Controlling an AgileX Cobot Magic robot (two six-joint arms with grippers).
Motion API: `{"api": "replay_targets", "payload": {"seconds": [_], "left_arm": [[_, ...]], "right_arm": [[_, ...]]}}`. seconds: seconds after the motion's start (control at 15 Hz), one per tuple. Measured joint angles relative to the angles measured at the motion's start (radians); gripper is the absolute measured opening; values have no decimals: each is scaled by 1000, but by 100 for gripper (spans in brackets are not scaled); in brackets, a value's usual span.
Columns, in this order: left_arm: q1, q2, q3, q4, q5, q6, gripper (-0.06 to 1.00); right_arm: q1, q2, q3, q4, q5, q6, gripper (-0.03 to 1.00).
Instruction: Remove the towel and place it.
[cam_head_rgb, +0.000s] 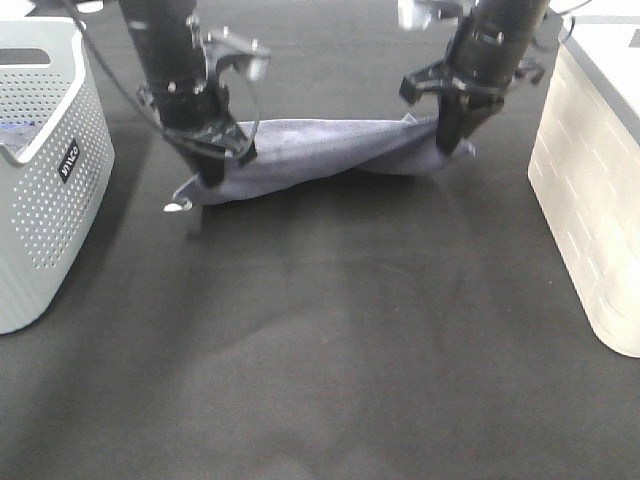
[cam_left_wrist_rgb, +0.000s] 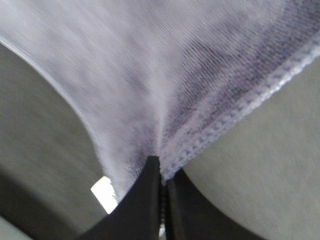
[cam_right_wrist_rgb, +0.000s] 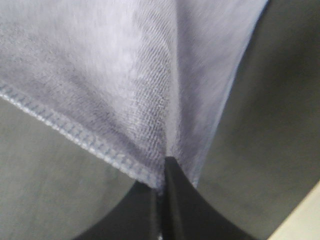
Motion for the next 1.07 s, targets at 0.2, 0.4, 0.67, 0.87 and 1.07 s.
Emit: {"api": "replay_targets", "payload": {"seconds": [0.2,0.4,0.67,0.87,1.07], "left_arm": [[0,-44,89,-19,-1,12,0],[0,-85,178,-47,-5,35,0],[-2,-96,298,-84,-13,44,0],[-4,-108,339,-116,-16,44,0],[-4,-131,386,-131,-19,47,0]], "right_arm": [[0,-3,113,16,0,1,0],[0,-40,210,30,0,2,0],[1,-52,295,56,-1,2,0],[1,-102,360,64,-3,0,0],[1,-115,420,73,-4,-1,0]]}}
